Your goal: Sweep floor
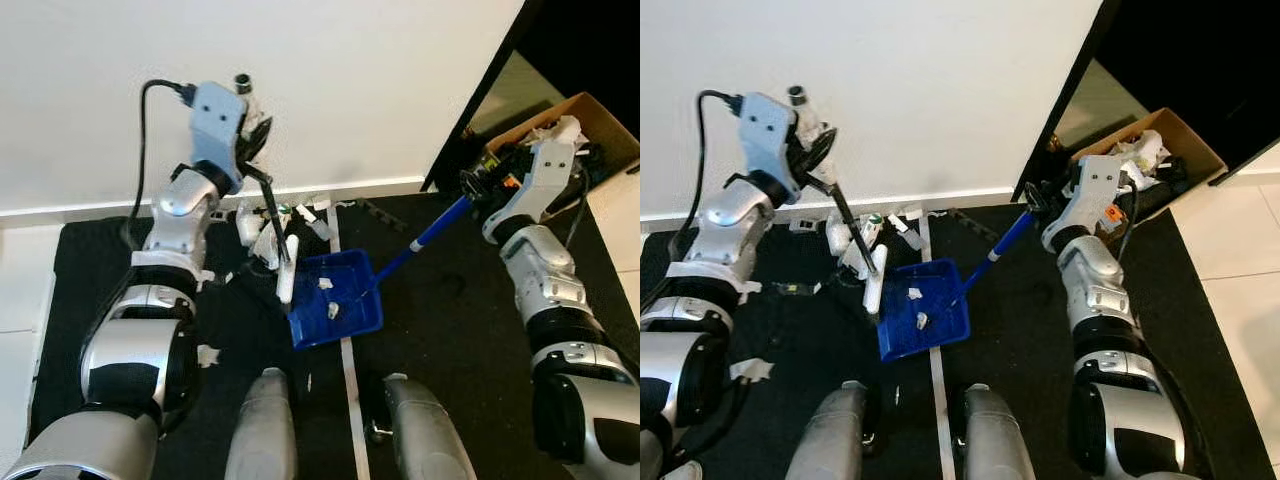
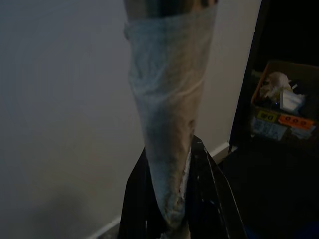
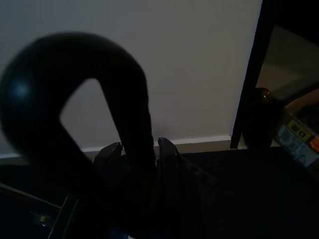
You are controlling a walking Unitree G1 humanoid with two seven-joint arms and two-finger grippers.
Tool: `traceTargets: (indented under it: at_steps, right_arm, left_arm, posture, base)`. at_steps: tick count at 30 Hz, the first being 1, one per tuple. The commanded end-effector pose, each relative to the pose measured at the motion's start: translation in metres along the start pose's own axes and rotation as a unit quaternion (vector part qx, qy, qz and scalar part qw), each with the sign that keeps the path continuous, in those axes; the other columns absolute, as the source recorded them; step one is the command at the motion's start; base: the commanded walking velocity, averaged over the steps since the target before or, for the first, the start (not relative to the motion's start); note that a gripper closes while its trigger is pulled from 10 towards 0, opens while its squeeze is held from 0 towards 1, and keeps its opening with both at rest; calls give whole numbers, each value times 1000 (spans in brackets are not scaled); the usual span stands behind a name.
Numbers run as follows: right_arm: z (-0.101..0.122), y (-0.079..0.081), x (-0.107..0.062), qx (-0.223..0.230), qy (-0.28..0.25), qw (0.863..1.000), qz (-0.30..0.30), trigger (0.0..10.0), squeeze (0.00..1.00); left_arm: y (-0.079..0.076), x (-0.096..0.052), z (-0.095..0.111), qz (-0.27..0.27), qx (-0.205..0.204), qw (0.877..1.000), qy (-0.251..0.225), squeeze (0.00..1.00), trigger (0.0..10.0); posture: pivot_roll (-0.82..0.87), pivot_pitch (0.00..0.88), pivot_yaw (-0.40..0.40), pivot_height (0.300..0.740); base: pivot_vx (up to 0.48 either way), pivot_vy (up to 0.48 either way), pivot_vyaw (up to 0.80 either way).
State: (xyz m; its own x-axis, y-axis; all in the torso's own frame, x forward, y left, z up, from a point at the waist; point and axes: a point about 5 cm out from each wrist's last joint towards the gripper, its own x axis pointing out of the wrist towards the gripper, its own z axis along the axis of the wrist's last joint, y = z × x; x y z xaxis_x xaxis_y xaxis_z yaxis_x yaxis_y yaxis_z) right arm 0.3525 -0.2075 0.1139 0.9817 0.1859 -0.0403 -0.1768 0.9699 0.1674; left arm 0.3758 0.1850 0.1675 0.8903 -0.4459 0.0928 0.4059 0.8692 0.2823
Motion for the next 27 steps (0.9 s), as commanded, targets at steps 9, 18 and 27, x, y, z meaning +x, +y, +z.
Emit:
traceTargets:
  at_steps: [9, 18, 27]
  right_arm:
    - [-10, -15, -7, -26, 10, 998, -48, 10000, 0]
    - [-22, -23, -12, -46, 26, 994, -92, 10000, 0]
    - [-32, -19, -13, -50, 34, 992, -106, 10000, 0]
  left_arm:
    - [8, -13, -11, 12, 20, 999, 28, 0, 10000]
    - [10, -20, -15, 14, 29, 999, 36, 0, 10000]
    - [14, -27, -20, 21, 37, 998, 46, 0, 10000]
  posture:
    - [28, 161, -4, 740]
    - [40, 164, 0, 740]
    - [45, 163, -1, 740]
  base:
    - [0, 0, 0]
    - [0, 0, 0]
    - [0, 0, 0]
